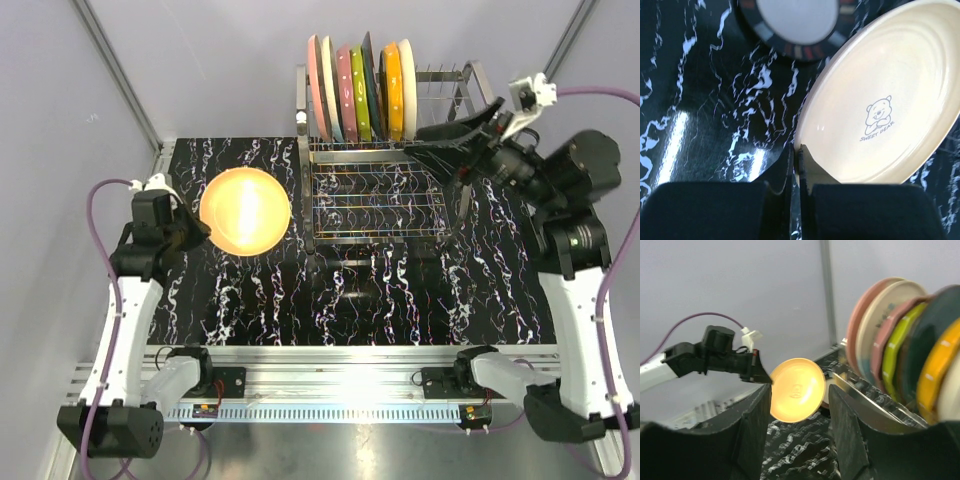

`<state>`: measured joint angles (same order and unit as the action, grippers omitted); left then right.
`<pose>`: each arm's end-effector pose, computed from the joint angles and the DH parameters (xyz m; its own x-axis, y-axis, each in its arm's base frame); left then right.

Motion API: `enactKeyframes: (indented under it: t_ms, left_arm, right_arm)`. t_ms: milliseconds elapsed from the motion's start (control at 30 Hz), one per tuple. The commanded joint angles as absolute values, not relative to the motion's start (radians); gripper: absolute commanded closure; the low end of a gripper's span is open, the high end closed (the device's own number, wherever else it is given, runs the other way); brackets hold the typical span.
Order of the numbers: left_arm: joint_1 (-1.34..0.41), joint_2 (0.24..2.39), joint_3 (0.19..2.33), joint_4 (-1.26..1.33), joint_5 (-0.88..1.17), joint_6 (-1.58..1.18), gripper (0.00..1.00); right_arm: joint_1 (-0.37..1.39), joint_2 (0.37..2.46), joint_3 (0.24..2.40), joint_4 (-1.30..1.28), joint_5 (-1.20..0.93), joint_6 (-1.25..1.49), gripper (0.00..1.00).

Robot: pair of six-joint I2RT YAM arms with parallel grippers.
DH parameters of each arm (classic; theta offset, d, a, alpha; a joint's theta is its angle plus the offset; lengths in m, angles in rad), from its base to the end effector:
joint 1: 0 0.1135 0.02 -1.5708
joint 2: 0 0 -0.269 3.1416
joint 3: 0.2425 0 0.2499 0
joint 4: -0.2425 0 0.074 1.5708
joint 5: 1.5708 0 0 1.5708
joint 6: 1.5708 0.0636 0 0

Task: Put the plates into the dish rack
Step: Pass the plate from the left arm to the right

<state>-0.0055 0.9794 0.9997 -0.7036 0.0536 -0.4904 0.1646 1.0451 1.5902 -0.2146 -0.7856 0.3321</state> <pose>0.2180 -0.0046 0.3149 -0.5791 -0.4671 -0.6682 -0.2558 0.8823 -0.3951 0.1641 0.0729 0.5619 0.0497 0.2419 -0.9690 -0.8378 0.5383 0.0914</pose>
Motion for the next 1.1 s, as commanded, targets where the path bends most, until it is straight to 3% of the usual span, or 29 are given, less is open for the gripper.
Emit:
enactKeyframes:
  t_ms: [0,200,400,567,633,900,1067]
  left_arm:
    - [-0.002,0.899,1.081,-0.704,0.069,-0.534,1.00]
    - [-0.002,0.845,1.176,-0.764,0.061,-0.528,1.00]
    - [0.000,0.796,1.189,-0.818,0.081,-0.522,1.00]
    - [-0.002,0.759,1.174,-0.859,0.089,-0.500,1.00]
    - [0.000,0.743,1.155,-0.865,0.098,-0.494,1.00]
    - [0.000,0.695,1.108,-0.897,0.192,-0.492,1.00]
    - [0.000,0.658,1.057,-0.910,0.264,-0.511,1.00]
  right_arm:
    - [0.308,1.115,1.742,-0.296,-0.717,0.182,0.43]
    - [0.645,1.284,1.930,-0.497,-0.434,-0.082,0.43]
    - [1.058,1.373,1.924,-0.502,-0.165,-0.298,0.39]
    - [1.331,1.468,1.812,-0.497,0.191,-0.524,0.32]
    - [1.368,1.470,1.686,-0.415,0.311,-0.615,0.28]
    - [1.434,1.465,1.399,-0.246,0.400,-0.649,0.02]
    - [1.486,1.549,1.349,-0.126,0.580,-0.799,0.00]
